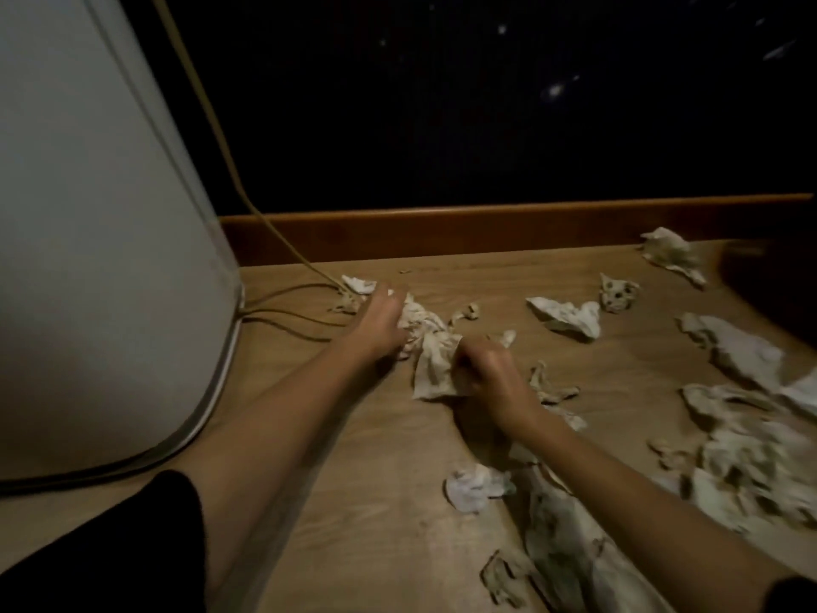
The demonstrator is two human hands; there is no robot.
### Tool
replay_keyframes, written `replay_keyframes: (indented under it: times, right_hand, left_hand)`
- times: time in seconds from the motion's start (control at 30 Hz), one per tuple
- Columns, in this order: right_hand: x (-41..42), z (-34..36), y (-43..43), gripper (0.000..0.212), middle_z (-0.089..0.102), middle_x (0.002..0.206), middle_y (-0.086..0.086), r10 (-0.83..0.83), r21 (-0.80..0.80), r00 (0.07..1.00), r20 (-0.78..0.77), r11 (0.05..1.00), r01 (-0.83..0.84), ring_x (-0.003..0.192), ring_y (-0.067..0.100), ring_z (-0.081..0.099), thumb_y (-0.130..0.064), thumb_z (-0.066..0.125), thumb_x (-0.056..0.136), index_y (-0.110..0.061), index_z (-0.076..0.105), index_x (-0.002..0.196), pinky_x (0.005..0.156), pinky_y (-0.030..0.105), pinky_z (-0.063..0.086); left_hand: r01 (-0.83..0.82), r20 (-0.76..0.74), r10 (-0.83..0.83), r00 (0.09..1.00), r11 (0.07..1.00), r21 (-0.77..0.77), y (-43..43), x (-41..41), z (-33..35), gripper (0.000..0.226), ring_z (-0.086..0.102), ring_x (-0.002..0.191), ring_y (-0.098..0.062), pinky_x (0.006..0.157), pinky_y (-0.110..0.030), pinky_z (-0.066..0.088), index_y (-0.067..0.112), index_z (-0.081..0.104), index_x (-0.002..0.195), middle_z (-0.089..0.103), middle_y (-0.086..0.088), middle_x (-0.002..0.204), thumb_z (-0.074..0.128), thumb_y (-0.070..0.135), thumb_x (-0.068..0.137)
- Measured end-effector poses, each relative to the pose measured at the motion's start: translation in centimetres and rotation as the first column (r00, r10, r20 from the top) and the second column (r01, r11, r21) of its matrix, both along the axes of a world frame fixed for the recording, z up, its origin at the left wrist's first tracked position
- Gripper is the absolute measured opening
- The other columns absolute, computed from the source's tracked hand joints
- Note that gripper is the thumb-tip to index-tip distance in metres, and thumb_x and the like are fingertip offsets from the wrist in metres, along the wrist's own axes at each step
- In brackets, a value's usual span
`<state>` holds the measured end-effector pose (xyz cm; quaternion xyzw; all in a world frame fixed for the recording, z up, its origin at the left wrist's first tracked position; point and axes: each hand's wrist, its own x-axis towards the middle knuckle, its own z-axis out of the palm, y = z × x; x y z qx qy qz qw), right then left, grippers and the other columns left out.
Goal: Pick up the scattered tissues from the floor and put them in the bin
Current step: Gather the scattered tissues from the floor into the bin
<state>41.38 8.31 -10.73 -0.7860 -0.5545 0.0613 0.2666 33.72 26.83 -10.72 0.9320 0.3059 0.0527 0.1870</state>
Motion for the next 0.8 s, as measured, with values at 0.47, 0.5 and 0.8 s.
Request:
replay_keyframes:
  times: [0.47,0.5,0.8]
  right_hand:
    - [0.8,-3.5,-2.3,0.019,0.058,0.099,0.015,-0.168,-0.131,0.986,0.01,0.977,0.168,0.09,0.034,0.057,0.005,0.059,0.077,-0.005,0.064,0.092,0.073,0.036,0.045]
    - [1.1,-2.7,-2.3,0.02,0.059,0.101,0.014,-0.177,-0.153,0.984,-0.012,0.973,0.173,0.092,0.031,0.058,0.005,0.059,0.079,-0.006,0.065,0.094,0.074,0.035,0.045]
    - [2.6,1.8,-5.7,0.019,0.065,0.092,0.011,-0.413,-0.039,0.909,-0.049,0.911,0.412,0.096,0.03,0.054,0.003,0.057,0.081,-0.013,0.065,0.084,0.076,0.039,0.049]
  left_hand:
    - [0.013,0.102,-0.014,0.995,1.0,0.004,-4.7,-0.8,-1.2,0.018,0.061,0.078,-0.027,0.068,-0.036,0.052,0.006,0.067,0.075,0.066,-0.012,0.078,0.053,-0.006,0.076]
    - [-0.014,0.148,0.014,0.989,1.0,0.001,-4.6,-1.7,-0.8,0.017,0.061,0.079,-0.026,0.069,-0.034,0.051,0.005,0.068,0.078,0.067,-0.013,0.08,0.054,-0.006,0.076]
    - [-0.159,0.191,0.155,0.969,0.987,0.008,-0.9,-5.4,1.6,0.013,0.065,0.071,-0.017,0.06,-0.035,0.06,0.01,0.061,0.096,0.065,-0.006,0.088,0.061,0.006,0.084]
